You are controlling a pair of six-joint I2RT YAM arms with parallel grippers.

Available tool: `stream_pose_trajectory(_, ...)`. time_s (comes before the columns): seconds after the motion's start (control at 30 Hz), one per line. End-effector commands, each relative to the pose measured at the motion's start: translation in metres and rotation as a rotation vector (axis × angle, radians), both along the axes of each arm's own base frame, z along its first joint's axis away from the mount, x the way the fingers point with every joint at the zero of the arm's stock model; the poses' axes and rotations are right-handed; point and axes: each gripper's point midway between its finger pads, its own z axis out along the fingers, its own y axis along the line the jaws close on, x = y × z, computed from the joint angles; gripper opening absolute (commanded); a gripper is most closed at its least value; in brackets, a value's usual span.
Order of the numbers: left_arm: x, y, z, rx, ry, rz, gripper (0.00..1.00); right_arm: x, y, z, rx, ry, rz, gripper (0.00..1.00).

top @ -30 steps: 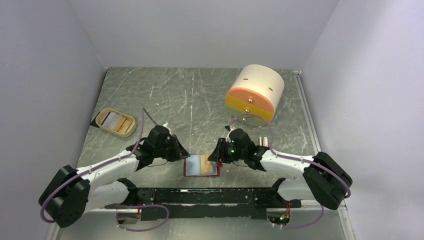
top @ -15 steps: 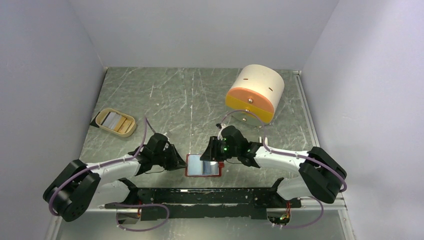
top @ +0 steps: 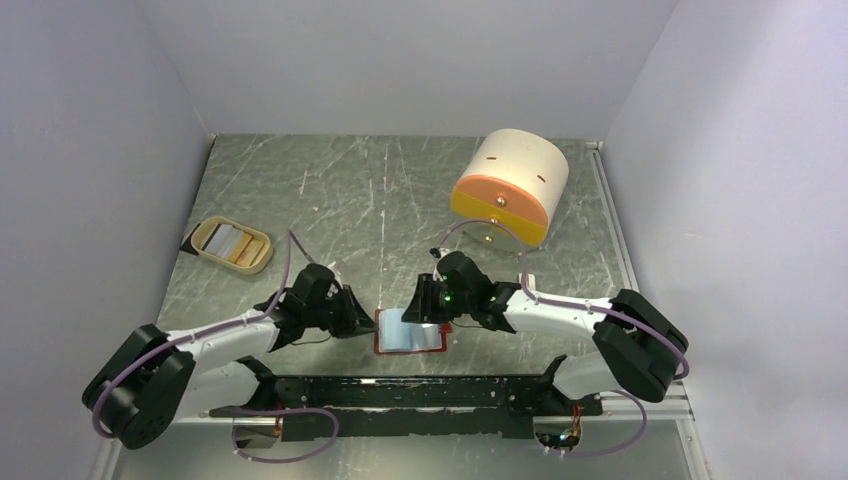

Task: Put the credit cards into the card holder
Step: Turn over the card slot in the card holder.

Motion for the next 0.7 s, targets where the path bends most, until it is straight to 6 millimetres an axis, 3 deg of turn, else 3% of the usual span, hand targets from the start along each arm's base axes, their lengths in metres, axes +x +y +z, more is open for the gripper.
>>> stream_pose_trajectory(0.0, 0.019, -0.007, 0.031, -0.025, -0.093, 0.007, 0.21, 0.007, -0.014, -0.002, -0.079, -0.049, -0.033, 0.39)
stream_pose_trajectory(0.2, 0.024, -0.016, 0.043, -0.06, -0.109, -0.014, 0.2, 0.008, -0.028, -0.013, -0.143, -0.063, -0.059, 0.38)
stream_pose_trajectory(0.4, 0.019, -0.026, 0.037, -0.103, -0.075, -0.052, 0.19, 0.009, -0.046, -0.023, -0.22, -0.079, -0.097, 0.38)
stream_pose_trajectory(0.67, 0.018, -0.044, 0.037, -0.113, -0.074, -0.115, 0.21, 0.017, -0.071, -0.015, -0.297, -0.141, -0.161, 0.35)
